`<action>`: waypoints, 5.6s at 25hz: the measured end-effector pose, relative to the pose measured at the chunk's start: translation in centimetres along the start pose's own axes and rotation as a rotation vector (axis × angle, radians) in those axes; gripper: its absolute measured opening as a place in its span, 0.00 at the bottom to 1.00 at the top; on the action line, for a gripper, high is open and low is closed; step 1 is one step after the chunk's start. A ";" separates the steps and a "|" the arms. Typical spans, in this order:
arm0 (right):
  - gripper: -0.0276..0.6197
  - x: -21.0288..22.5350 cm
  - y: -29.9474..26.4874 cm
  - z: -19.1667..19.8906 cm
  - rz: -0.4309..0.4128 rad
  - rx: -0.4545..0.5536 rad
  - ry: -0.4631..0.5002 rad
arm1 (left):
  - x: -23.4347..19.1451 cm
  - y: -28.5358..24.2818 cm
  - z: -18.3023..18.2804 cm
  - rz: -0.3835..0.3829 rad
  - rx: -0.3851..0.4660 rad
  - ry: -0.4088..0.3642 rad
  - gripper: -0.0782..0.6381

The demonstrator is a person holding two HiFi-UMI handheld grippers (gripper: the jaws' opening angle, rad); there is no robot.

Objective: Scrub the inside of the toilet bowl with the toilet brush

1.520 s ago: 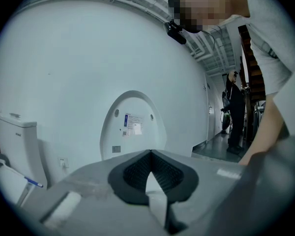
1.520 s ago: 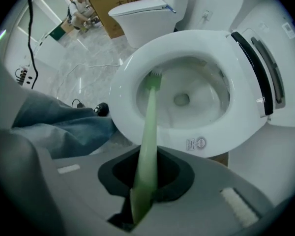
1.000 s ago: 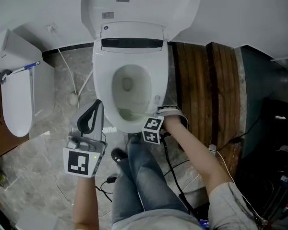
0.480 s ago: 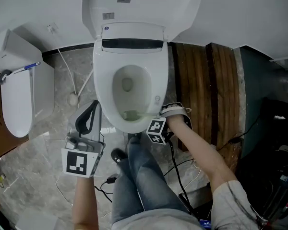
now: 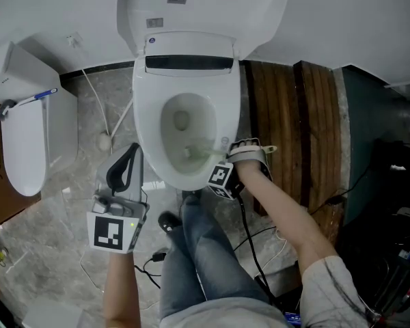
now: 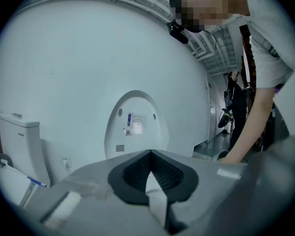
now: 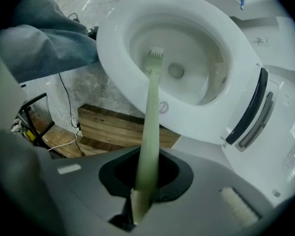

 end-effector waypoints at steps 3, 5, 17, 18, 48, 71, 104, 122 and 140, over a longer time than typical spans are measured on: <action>0.09 1.0 -0.5 0.6 0.019 -0.037 -0.019 | -0.2 0.0 0.1 -0.005 -0.010 0.006 0.09; 0.09 1.7 -0.8 1.0 0.027 -0.061 -0.026 | -0.3 -0.1 0.3 -0.005 -0.033 0.010 0.10; 0.09 4.2 -2.3 2.2 0.000 -0.206 0.032 | -1.5 -1.1 0.4 -0.038 -0.008 0.021 0.09; 0.09 4.3 -2.4 2.4 -0.010 -0.226 0.048 | -1.7 -1.2 0.4 -0.042 -0.009 0.025 0.09; 0.09 12.9 -6.1 3.1 0.000 -0.350 -0.001 | -6.9 -2.7 1.5 -0.182 -0.037 0.064 0.10; 0.09 8.9 -3.6 -5.1 -0.485 0.288 -0.759 | -6.9 -3.4 1.1 -0.159 -0.025 0.077 0.10; 0.09 6.5 1.6 -17.7 -1.017 0.394 -1.474 | -10.6 -4.5 3.1 0.052 -0.042 0.038 0.09; 0.06 7.0 -3.3 -12.3 -0.135 0.050 -0.365 | -11.3 -4.3 4.4 0.058 -0.091 0.041 0.10; 0.04 14.0 -3.6 -9.8 0.229 -0.098 -0.207 | -11.7 -4.8 4.5 0.039 -0.093 0.051 0.09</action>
Point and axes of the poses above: the fingertips, and each gripper's own axes: y backward along the fingers, x to its right, z out of its underside, the point moved 1 cm from there along y, backward along the fingers, and after that the axes turned 4 degrees about -x, right-handed, at the moved point
